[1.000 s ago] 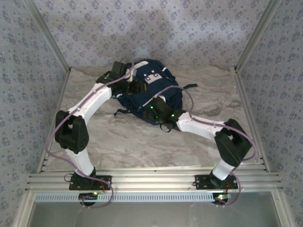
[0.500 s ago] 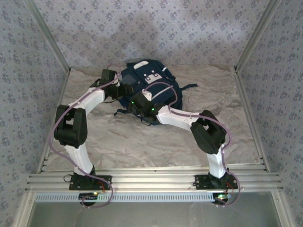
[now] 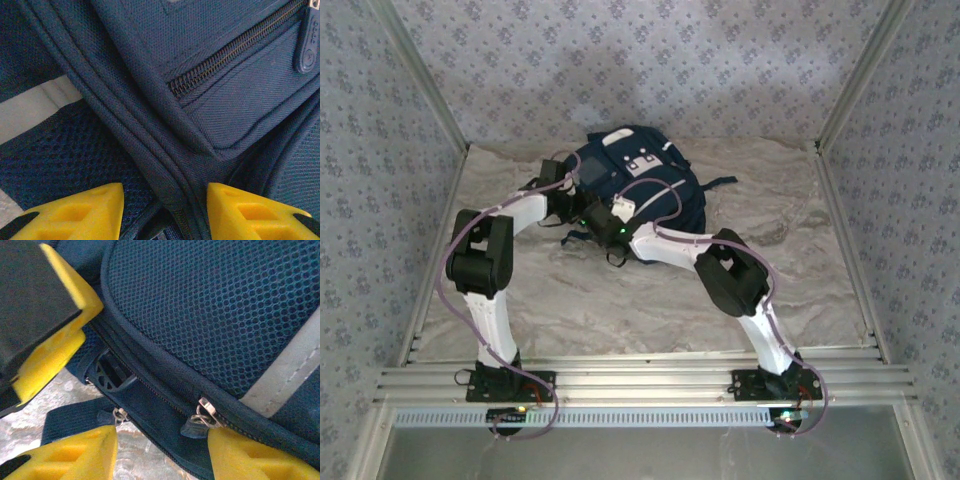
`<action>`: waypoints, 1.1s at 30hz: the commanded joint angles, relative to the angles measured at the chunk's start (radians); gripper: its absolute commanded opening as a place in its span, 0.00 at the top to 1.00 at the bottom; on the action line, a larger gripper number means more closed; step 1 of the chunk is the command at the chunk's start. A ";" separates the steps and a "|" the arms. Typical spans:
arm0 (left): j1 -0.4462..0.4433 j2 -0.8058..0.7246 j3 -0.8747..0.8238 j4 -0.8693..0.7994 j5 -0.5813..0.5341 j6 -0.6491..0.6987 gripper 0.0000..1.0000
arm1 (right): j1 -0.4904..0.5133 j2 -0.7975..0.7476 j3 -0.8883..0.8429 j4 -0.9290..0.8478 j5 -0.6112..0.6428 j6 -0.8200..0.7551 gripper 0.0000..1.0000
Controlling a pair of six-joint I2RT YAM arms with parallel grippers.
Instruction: Pack books, pencil case, and school supplies into a backpack
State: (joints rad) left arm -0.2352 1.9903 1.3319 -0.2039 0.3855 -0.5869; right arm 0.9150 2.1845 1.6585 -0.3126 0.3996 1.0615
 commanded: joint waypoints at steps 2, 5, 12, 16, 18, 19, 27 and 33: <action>0.004 0.029 -0.020 0.028 0.044 -0.012 0.54 | -0.015 0.073 0.087 -0.092 0.112 0.037 0.53; 0.005 0.036 -0.019 0.029 0.048 -0.014 0.54 | -0.015 0.077 0.076 -0.124 0.142 0.079 0.59; 0.016 0.045 -0.013 0.026 0.049 -0.014 0.55 | -0.026 0.052 0.014 -0.100 0.161 0.099 0.88; 0.026 0.065 0.006 0.010 0.039 -0.021 0.54 | -0.028 0.007 -0.040 -0.058 0.142 0.051 1.00; 0.033 0.086 0.026 -0.012 0.026 -0.023 0.54 | -0.027 -0.037 -0.095 -0.029 0.108 0.000 1.00; 0.036 0.094 0.037 -0.023 0.016 -0.022 0.55 | -0.030 -0.063 -0.126 -0.015 0.092 -0.027 1.00; 0.045 0.128 0.087 -0.077 -0.007 -0.018 0.55 | -0.067 -0.325 -0.438 0.048 -0.016 -0.182 1.00; 0.043 0.115 0.073 -0.077 0.004 -0.025 0.55 | -0.142 -0.418 -0.516 0.035 -0.064 -0.261 1.00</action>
State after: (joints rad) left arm -0.2085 2.0743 1.4113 -0.2375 0.4412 -0.6044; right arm 0.8028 1.7939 1.1553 -0.2584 0.3668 0.8692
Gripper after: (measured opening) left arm 0.450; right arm 0.060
